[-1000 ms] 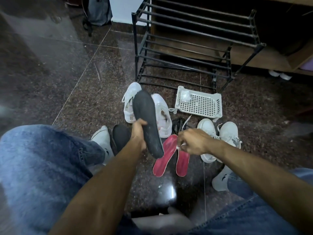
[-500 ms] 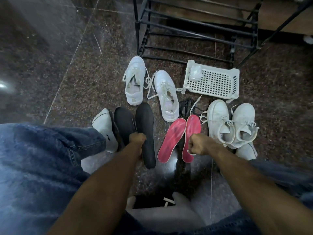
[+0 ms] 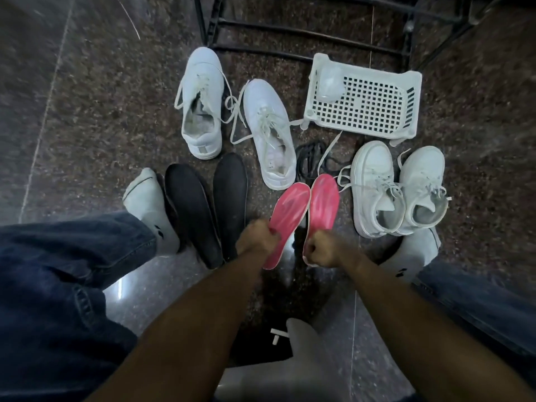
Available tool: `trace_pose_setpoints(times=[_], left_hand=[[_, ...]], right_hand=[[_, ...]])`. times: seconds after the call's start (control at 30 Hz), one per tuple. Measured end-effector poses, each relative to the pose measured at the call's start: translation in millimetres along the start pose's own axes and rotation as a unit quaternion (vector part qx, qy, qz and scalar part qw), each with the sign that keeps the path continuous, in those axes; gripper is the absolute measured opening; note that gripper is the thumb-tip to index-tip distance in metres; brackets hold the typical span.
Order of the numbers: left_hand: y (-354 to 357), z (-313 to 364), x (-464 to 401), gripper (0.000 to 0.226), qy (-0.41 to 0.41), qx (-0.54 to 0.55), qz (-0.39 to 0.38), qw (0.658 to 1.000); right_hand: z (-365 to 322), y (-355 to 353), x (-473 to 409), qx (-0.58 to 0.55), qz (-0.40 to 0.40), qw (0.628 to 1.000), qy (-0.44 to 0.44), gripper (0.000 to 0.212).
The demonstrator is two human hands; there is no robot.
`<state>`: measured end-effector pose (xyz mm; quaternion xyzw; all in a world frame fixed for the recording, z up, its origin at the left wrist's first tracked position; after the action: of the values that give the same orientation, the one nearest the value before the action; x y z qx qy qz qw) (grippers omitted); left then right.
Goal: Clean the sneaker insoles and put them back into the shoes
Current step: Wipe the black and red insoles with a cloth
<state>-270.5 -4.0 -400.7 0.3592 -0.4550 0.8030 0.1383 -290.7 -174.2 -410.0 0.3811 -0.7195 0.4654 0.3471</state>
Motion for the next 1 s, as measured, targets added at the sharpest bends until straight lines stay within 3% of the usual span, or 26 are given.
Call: trace_pose_setpoints(times=[0.1,0.23,0.4,0.5,0.6,0.7,0.83,0.93,1.0], left_hand=[[18,0,-6,0.052,-0.026,-0.054,-0.014,0.998],[28,-6,-16,0.05,-0.062,-0.089,-0.025,0.994],[34,-10,-19,0.019,-0.06,0.063,-0.069,0.994],[20,-3,-6,0.006,-0.058,0.178,-0.066,0.98],[6,16,15,0.016,-0.043,0.309,-0.095,0.945],[-10,49,39,0.046,0.034,0.387,-0.133,0.912],[-34,78,69,0.066,0.09,0.501,-0.165,0.845],[-46,82,93,0.054,0.076,0.555,-0.209,0.802],[-51,93,108,0.034,0.067,0.609,-0.26,0.746]], right_hand=[[-1,-1,-1,-0.025,0.007,1.0,0.009,0.005],[6,6,-9,-0.064,0.009,0.998,0.019,0.006],[10,-1,-4,-0.136,0.053,0.989,0.001,0.009],[2,-33,16,-0.281,0.154,0.947,-0.03,0.028],[-6,-60,41,-0.405,0.232,0.883,-0.042,0.03],[-27,-81,67,-0.422,0.27,0.862,-0.075,0.021],[-42,-100,102,-0.455,0.321,0.824,-0.104,0.008],[-59,-110,120,-0.42,0.339,0.831,-0.139,0.014],[-75,-106,128,-0.409,0.309,0.844,-0.159,0.008]])
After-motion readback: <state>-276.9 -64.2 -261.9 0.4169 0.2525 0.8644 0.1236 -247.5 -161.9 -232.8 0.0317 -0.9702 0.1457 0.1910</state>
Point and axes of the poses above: each hand's wrist, its own x-axis away from the middle knuckle, its own y-axis out of the palm, z = x × y, the point moved 10 cm from there along -x, towards the middle knuckle, and after that the axes turned 4 degrees about -x, right-handed, at the moved point
